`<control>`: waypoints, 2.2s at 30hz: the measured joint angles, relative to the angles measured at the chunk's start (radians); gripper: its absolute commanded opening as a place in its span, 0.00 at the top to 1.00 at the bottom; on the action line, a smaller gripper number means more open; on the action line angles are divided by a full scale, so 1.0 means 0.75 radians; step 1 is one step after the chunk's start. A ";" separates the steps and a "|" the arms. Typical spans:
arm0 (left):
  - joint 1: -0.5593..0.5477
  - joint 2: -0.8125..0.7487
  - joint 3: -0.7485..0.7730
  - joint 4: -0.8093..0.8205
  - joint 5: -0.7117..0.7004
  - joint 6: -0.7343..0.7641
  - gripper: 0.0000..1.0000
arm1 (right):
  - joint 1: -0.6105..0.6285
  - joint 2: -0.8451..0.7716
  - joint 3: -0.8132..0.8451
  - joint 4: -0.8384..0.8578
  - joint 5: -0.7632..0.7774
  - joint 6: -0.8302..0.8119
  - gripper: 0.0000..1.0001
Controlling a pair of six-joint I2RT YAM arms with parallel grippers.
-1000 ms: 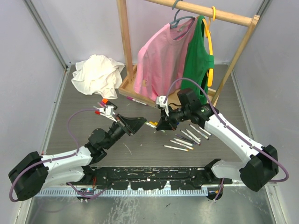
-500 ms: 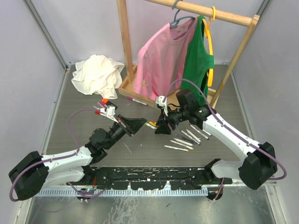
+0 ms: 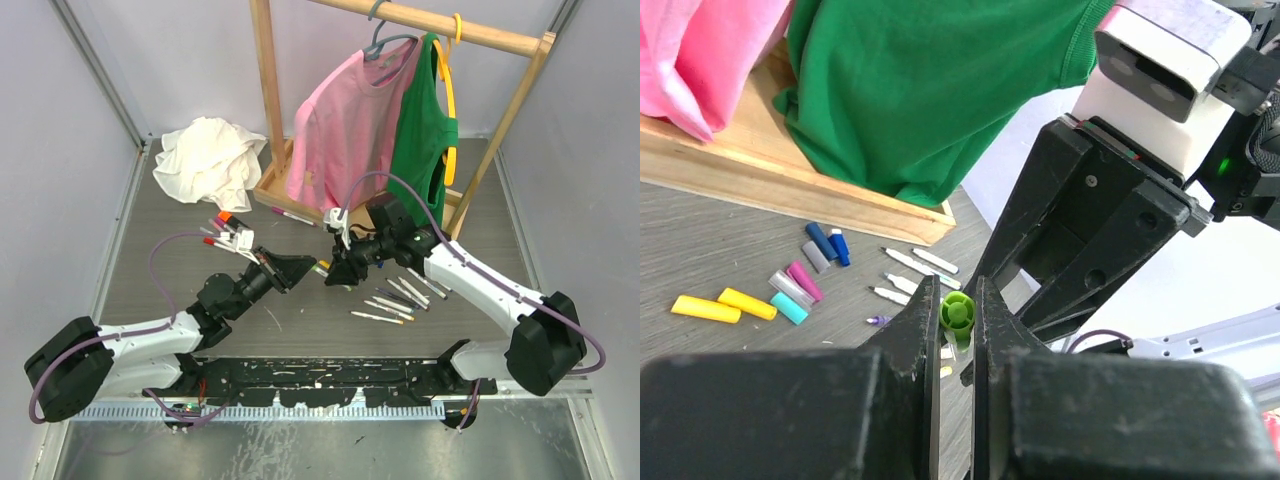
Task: Open the pen caps
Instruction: Open the pen cap from the pen, then place the pen at the center of the board.
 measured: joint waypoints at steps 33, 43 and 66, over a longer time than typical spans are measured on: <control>0.571 -0.638 -0.070 -0.458 -0.095 -0.089 1.00 | 0.069 0.148 -0.043 -0.407 0.349 -0.319 0.99; 0.571 -0.778 -0.287 -0.677 -0.062 -0.264 1.00 | 0.339 0.394 -0.076 -0.461 0.556 -0.302 0.98; 0.571 -0.660 -0.327 -0.687 -0.025 -0.369 1.00 | 0.376 0.444 -0.067 -0.426 0.761 -0.144 0.74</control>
